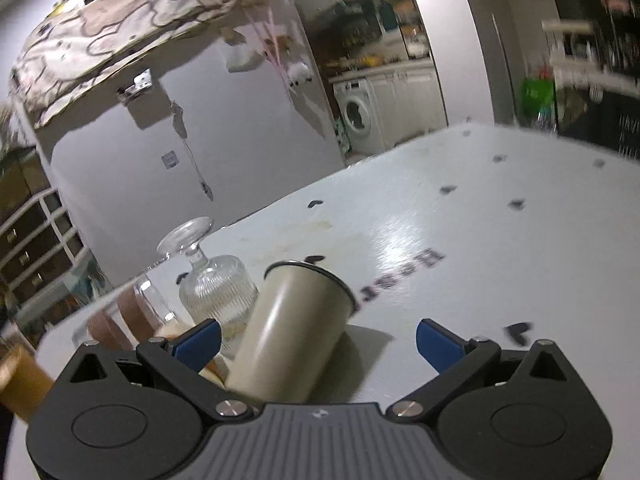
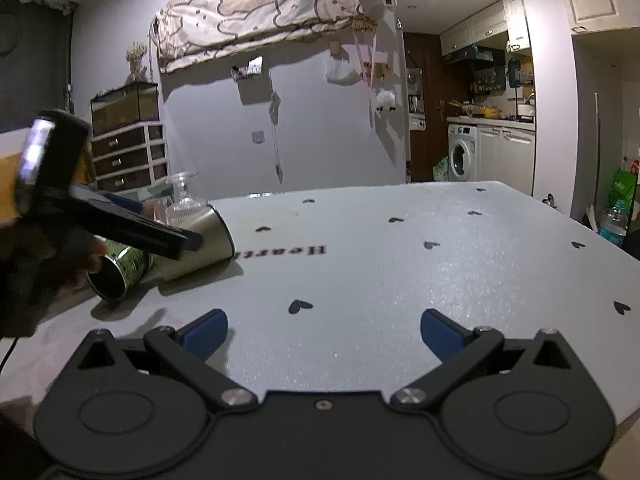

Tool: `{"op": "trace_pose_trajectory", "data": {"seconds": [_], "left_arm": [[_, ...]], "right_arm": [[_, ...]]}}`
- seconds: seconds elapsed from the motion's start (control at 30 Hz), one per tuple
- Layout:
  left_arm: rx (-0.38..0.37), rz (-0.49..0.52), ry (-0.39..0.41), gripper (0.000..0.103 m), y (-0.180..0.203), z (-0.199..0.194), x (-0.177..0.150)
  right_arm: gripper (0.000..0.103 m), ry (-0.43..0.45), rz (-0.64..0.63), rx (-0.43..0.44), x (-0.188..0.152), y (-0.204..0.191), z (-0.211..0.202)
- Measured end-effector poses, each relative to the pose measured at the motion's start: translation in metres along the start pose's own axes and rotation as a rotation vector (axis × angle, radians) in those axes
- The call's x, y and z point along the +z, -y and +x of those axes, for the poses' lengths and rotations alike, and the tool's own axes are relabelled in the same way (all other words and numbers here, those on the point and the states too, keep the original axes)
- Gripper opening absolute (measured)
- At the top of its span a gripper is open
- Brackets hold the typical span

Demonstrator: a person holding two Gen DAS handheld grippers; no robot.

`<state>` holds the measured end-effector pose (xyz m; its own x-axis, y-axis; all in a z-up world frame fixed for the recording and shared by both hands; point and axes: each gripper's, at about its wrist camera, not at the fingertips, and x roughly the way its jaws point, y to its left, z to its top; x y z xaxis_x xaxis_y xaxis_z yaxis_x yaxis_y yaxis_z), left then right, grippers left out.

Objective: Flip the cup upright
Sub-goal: 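Close the left tool around the beige metal cup lying on its side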

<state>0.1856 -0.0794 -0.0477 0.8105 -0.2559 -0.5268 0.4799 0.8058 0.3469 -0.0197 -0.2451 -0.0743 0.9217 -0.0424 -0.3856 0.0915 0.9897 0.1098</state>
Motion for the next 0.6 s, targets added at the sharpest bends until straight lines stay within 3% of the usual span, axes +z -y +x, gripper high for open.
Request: {"op": "trace_pose_trajectory", "data": {"seconds": [0.07, 0.33, 0.5, 0.57, 0.6], "left_arm": [[0.001, 0.044, -0.049, 0.095, -0.001, 0.017, 0.005], [0.001, 0.116, -0.192, 0.092, -0.005, 0.059, 0.005], [0.033, 0.141, -0.212, 0.082, -0.005, 0.063, -0.002], [0.06, 0.155, -0.22, 0.067, -0.004, 0.062, -0.002], [0.05, 0.145, -0.226, 0.067, -0.005, 0.06, -0.002]], "right_arm": [[0.103, 0.007, 0.007, 0.008, 0.0, 0.003, -0.001], [0.103, 0.033, 0.04, 0.051, -0.002, 0.016, -0.003], [0.103, 0.036, 0.043, 0.049, -0.002, 0.018, -0.004], [0.103, 0.039, 0.043, 0.049, -0.003, 0.019, -0.004], [0.103, 0.041, 0.044, 0.049, -0.002, 0.019, -0.004]]}}
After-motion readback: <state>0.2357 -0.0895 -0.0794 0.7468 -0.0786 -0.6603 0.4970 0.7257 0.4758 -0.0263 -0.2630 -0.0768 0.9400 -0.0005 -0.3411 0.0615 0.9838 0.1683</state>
